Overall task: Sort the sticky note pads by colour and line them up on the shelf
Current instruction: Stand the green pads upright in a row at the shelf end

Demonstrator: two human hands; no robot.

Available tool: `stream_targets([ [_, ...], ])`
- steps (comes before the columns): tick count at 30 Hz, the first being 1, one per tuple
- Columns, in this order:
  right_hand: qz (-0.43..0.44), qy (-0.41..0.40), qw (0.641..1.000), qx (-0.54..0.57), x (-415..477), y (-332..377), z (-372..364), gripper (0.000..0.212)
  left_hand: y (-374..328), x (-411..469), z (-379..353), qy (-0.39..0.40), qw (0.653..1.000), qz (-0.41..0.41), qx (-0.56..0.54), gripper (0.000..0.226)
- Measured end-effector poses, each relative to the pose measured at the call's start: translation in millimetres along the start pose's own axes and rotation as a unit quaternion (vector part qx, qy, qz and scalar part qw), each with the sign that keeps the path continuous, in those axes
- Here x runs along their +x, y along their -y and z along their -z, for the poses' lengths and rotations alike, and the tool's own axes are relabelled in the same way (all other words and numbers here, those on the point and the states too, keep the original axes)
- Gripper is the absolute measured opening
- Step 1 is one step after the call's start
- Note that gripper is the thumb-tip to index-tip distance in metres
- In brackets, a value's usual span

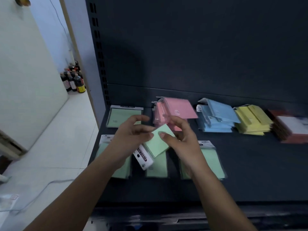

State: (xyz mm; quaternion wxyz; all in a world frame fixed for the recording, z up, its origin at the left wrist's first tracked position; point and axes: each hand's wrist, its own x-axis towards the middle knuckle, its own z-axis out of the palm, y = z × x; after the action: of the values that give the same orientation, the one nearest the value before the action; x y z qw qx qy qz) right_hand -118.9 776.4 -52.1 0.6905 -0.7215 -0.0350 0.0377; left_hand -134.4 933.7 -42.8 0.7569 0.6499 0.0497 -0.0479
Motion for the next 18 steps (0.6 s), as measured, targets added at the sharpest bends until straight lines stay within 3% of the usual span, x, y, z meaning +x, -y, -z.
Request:
stream_targets([
  [4, -0.002, 0.067, 0.998, -0.001, -2, 11, 15, 0.028, -5, 3, -10, 0.063, 0.993, -0.038, 0.096, 0.028],
  [7, -0.019, 0.035, 0.999, 0.035, -5, 11, 23, 0.023, -4, 7, -12, 0.007, 0.988, -0.055, 0.141, 0.023],
  [9, -0.051, -0.032, 0.993, 0.102, -7, 8, 28, 0.016, -2, 9, -11, -0.046, 0.993, -0.031, 0.107, 0.023],
  [12, -0.074, -0.098, 0.977, 0.174, -11, 5, 29, 0.016, 3, 9, -13, -0.055, 0.996, 0.044, -0.057, 0.032],
  [14, -0.075, -0.103, 0.978, 0.168, -13, 0, 27, 0.019, 7, 8, -16, -0.053, 0.993, 0.057, -0.085, 0.033],
  [18, -0.061, -0.043, 0.997, 0.033, -15, -12, 19, 0.025, 16, 9, -18, -0.089, 0.996, 0.018, 0.017, 0.039],
])
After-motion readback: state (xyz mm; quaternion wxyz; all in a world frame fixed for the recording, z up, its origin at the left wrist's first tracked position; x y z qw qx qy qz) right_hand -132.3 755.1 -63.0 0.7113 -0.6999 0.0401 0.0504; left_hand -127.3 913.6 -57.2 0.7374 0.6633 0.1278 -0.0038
